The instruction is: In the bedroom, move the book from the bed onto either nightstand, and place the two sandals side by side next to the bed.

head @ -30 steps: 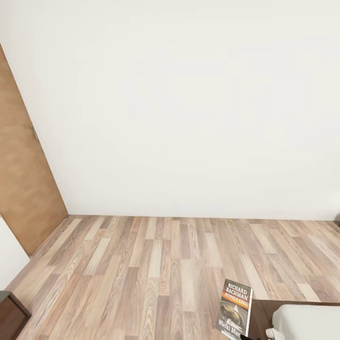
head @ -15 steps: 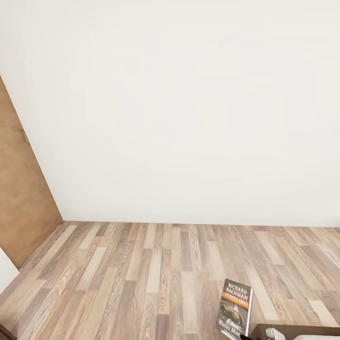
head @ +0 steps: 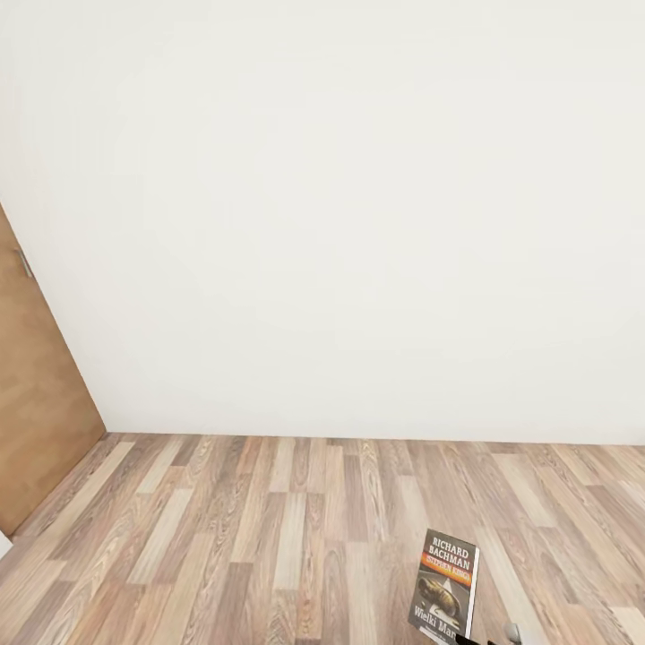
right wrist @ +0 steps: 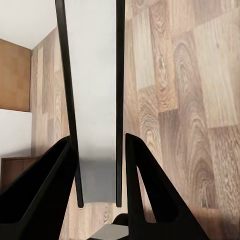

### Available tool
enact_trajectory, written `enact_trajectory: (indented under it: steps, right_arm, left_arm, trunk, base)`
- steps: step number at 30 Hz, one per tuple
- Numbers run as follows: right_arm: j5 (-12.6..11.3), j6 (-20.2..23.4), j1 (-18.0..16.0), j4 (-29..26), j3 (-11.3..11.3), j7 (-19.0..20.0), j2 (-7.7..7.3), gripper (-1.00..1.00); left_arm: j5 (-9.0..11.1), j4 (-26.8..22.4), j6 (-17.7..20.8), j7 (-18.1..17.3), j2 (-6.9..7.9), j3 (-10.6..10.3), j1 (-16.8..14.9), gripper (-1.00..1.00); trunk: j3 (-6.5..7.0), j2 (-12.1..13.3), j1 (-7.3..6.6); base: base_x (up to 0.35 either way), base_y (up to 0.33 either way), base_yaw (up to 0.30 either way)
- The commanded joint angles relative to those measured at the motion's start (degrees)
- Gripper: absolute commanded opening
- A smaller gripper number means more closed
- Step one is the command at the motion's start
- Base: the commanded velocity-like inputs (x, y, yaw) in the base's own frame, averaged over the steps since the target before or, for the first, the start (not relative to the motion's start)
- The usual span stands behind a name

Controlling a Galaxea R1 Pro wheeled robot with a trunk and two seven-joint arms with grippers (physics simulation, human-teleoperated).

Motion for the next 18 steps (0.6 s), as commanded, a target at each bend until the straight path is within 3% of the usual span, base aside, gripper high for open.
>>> enact_trajectory:
  steps: [1,18]
  right_arm:
    - [-0.53,0.6,-0.04,-0.03,-0.18,0.16,-0.01,-1.0]
    - [-0.51,0.6,-0.04,-0.03,-0.18,0.16,-0.01,-1.0]
  left_arm:
    - [-0.57,0.04,-0.22,-0.13,0.01,0.49,-0.04,1.0]
    - [-0.59,0.04,-0.22,-0.13,0.01,0.49,-0.04,1.0]
  trunk:
    - [-0.07,-0.04,0.04]
    - [-0.07,-0.04,0.04]
  base:
    - [0.327,0.0,-0.001]
    - [0.327,0.0,0.0]
